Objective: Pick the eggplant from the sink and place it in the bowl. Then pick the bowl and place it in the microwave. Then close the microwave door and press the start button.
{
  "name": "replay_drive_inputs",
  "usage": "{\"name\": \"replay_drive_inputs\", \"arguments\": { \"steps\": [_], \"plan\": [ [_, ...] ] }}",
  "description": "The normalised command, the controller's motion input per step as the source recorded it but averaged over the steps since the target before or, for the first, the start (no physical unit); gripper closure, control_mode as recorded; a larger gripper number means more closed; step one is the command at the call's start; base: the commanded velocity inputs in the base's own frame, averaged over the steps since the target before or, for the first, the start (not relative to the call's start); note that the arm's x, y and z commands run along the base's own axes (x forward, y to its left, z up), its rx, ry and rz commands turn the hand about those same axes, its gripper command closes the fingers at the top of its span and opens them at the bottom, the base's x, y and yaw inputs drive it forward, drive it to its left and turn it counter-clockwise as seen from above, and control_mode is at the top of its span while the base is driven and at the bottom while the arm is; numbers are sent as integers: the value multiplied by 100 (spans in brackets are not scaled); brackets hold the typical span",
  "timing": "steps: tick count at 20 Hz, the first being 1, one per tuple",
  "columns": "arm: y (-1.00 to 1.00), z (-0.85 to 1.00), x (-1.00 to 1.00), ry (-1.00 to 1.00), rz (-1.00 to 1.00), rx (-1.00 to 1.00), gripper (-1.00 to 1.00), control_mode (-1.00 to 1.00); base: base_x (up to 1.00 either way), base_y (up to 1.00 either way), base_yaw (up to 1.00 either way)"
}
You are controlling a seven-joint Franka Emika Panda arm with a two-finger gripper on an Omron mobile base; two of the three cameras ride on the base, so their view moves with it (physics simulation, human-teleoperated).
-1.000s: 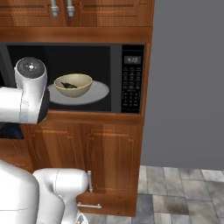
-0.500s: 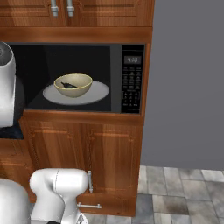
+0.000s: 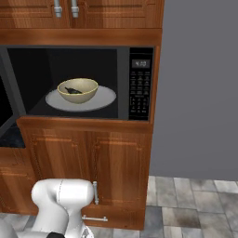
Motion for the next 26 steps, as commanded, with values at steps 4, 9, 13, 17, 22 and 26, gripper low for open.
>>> {"name": "replay_drive_inputs", "arguments": {
  "steps": [4, 9, 13, 17, 22, 26],
  "plan": [
    [3, 27, -94, -4, 5, 6, -100, -100, 0, 0, 0],
    [3, 21, -77, 0, 10, 9, -100, -100, 0, 0, 0],
    [23, 0, -48, 0, 11, 2, -100, -100, 0, 0, 0],
    [40, 0, -29, 5, 11, 0, -100, -100, 0, 0, 0],
    [30, 0, -49, 1, 12, 1, -100, -100, 0, 0, 0],
    [29, -4, -59, 0, 11, 0, -100, -100, 0, 0, 0]
  ]
}}
